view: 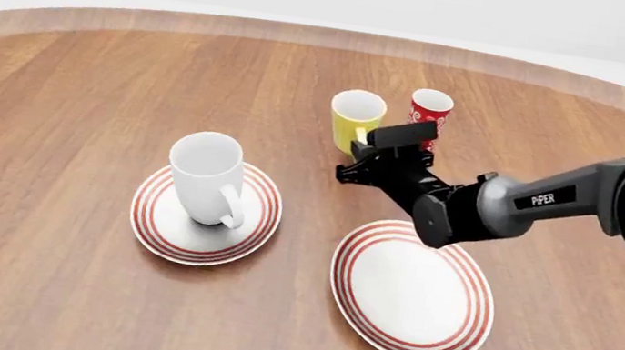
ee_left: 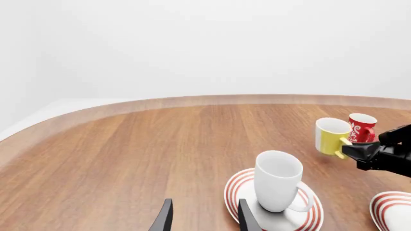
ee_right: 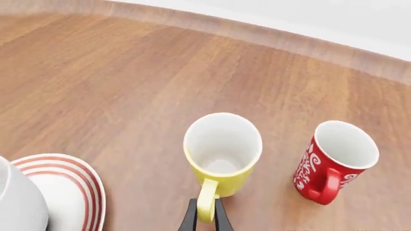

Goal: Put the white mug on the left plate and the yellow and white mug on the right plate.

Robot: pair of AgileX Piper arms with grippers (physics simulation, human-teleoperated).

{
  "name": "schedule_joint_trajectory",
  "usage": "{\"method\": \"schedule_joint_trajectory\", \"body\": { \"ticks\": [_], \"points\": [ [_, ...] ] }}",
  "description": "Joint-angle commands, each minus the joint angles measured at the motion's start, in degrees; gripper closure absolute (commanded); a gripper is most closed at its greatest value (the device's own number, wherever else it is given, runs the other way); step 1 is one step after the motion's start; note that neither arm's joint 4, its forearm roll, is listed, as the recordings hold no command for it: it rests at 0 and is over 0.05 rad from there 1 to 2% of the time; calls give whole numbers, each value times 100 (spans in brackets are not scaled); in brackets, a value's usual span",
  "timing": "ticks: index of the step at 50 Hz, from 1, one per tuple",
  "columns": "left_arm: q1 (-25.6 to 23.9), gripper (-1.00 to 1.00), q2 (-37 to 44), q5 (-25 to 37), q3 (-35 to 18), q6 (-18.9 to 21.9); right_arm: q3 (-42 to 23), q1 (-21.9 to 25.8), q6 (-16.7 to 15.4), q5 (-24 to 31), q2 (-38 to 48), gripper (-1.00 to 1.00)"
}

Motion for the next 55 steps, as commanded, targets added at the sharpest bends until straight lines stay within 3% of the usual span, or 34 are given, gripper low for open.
{"method": "schedule_joint_trajectory", "body": {
  "ticks": [1,55],
  "points": [
    [0,-100,0,0,0,0,424,68,-42,-169,-392,100],
    [0,-100,0,0,0,0,2501,311,-268,-736,-2467,100]
  ]
}}
